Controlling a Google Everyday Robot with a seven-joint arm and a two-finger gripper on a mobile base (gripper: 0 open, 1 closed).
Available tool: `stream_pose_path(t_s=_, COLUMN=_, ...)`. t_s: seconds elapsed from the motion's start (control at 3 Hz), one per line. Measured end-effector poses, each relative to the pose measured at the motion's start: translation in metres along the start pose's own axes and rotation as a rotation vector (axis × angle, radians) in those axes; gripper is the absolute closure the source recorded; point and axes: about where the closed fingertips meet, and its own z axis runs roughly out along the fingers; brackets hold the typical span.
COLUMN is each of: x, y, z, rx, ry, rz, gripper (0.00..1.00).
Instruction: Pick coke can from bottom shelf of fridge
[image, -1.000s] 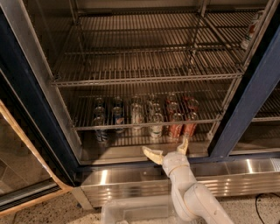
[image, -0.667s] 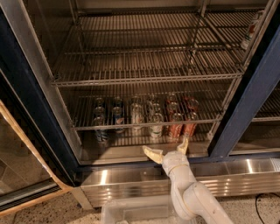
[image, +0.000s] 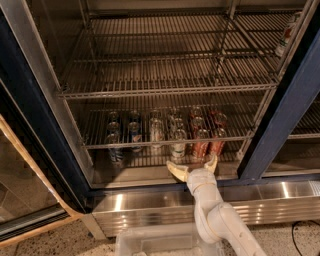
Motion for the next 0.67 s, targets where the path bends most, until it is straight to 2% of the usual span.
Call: stream_pose_path(t_s=0.67, x=0.0096, y=-0.0136, z=0.0145, rx=0.043, ry=0.005, rz=0.043, gripper=0.41)
